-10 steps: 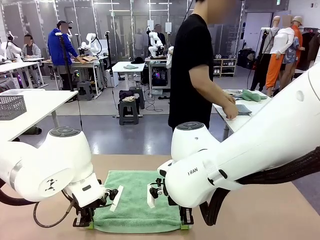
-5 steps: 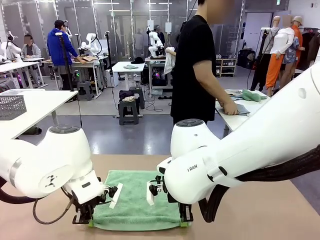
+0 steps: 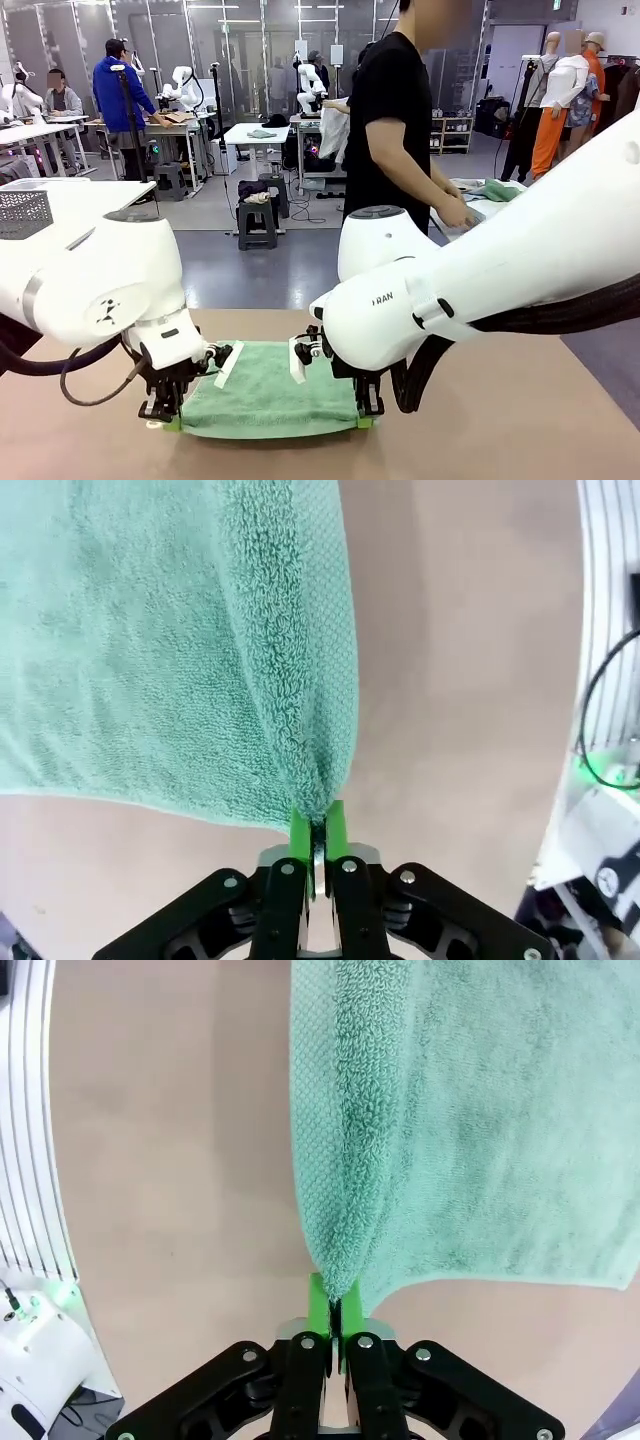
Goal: Fold the towels and place them in the basket.
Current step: When a person lays out a Towel with hook on the table, fold it in half twice.
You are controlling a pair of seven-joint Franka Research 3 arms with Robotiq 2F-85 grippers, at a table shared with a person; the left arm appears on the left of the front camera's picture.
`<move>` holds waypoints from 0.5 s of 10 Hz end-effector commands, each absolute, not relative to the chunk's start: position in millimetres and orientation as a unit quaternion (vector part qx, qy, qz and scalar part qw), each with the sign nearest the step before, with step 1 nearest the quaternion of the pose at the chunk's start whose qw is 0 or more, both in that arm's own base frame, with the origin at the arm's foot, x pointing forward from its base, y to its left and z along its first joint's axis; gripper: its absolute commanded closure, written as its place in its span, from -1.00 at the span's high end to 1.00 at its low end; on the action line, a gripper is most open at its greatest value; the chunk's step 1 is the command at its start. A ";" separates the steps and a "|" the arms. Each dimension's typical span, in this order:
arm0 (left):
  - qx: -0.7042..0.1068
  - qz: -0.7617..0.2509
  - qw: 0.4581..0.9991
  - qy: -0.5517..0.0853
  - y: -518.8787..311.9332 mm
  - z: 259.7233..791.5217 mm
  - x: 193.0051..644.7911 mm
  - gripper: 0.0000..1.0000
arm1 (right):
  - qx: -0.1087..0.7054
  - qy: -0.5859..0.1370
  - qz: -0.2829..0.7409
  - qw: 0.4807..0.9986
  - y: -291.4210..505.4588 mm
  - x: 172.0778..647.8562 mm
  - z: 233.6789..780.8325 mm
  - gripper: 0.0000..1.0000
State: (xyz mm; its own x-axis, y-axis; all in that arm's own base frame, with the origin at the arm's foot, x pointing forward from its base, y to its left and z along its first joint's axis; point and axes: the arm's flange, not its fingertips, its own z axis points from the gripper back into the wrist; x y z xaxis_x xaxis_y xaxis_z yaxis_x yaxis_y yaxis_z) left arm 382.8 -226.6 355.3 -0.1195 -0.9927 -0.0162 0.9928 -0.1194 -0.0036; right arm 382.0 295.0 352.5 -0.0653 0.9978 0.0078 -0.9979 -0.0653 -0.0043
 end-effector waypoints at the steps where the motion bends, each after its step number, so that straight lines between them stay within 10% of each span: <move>1: -0.007 -0.755 0.656 0.024 -225.4 366.1 392.5 -0.87 | 0.021 -0.002 0.740 0.672 287.3 388.4 358.4 -0.90; 5: -0.009 -0.755 0.655 0.026 -230.4 383.6 412.7 -0.87 | 0.018 0.005 0.743 0.669 294.1 405.3 371.9 -0.90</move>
State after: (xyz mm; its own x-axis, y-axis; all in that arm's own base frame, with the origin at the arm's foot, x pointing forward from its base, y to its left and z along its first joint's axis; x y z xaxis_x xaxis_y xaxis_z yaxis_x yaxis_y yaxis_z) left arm 399.8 -229.3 378.3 -0.1180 -0.9928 -0.0223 0.9927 -0.1174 -0.0262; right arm 393.3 295.0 366.3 -0.0758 0.9970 0.0138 -0.9971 -0.0759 0.0098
